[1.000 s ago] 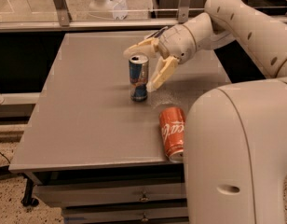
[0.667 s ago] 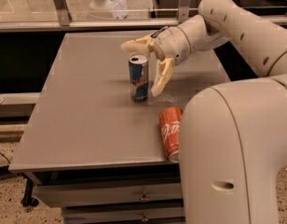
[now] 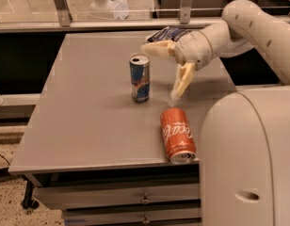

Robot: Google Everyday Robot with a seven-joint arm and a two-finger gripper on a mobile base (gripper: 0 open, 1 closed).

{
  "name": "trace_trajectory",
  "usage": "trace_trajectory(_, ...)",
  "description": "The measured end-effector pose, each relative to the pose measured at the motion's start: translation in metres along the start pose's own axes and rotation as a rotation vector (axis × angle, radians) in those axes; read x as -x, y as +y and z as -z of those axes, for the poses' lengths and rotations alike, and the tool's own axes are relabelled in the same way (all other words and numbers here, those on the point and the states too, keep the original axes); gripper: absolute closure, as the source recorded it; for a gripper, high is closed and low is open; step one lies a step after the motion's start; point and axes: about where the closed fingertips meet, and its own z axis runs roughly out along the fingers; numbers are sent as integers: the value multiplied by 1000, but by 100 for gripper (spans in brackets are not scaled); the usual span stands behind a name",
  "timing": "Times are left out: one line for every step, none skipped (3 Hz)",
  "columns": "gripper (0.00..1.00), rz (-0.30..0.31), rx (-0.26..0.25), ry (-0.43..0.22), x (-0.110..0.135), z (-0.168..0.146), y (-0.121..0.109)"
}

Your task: Place redbull can upright

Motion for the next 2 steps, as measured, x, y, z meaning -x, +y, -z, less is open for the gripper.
trace_trajectory(0,-20,116,6,19,50,-38)
trace_trajectory(0,-39,211,12,33,87,-77)
